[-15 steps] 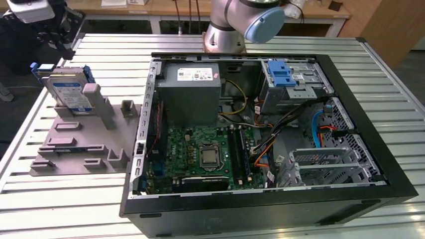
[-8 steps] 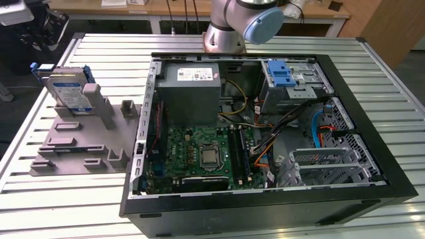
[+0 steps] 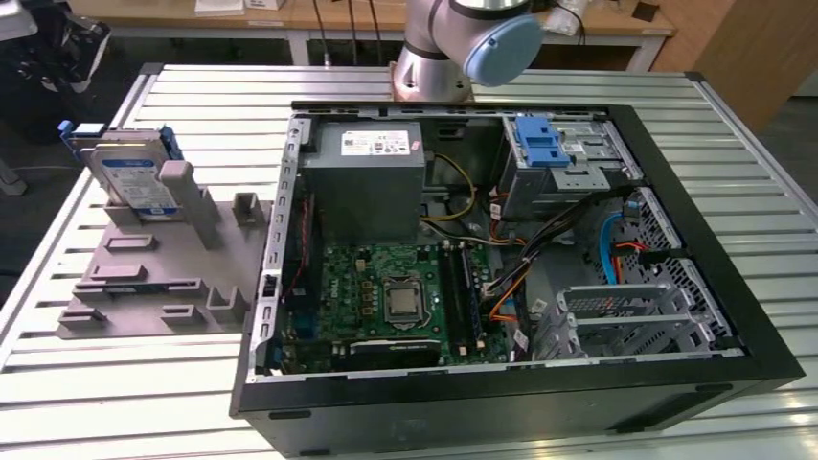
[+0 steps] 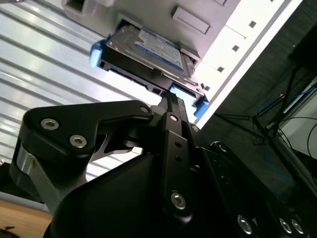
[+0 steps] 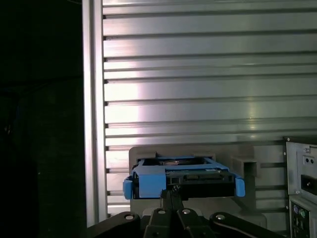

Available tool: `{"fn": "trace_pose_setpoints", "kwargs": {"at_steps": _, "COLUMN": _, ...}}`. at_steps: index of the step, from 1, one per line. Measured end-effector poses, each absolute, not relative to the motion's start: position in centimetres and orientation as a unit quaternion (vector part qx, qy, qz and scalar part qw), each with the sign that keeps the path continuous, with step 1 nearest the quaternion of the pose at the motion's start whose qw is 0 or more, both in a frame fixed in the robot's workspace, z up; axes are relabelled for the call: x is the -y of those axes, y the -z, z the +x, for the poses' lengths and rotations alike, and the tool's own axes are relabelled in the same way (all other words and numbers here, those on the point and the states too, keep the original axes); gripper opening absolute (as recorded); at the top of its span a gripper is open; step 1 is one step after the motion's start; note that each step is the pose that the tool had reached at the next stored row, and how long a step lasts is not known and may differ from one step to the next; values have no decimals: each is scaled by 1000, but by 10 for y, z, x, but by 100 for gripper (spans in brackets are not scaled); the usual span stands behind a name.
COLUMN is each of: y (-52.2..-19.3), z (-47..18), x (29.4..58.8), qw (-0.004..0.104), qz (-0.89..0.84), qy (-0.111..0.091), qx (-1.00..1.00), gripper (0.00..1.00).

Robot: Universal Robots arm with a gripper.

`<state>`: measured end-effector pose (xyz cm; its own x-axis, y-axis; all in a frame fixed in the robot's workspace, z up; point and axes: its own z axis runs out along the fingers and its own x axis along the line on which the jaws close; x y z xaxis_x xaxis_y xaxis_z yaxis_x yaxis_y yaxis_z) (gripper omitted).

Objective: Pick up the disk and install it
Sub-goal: 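Reach for the disk, then pick up the disk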

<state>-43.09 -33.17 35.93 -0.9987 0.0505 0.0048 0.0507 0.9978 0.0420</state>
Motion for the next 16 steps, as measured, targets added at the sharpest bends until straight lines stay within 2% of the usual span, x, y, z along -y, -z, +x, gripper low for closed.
{"fn": "trace_pose_setpoints", "kwargs": {"at_steps": 16, "y": -359, "z": -440, "x": 330, "qw": 2, "qz": -25, "qy": 21, "qx": 999, "gripper": 11}}
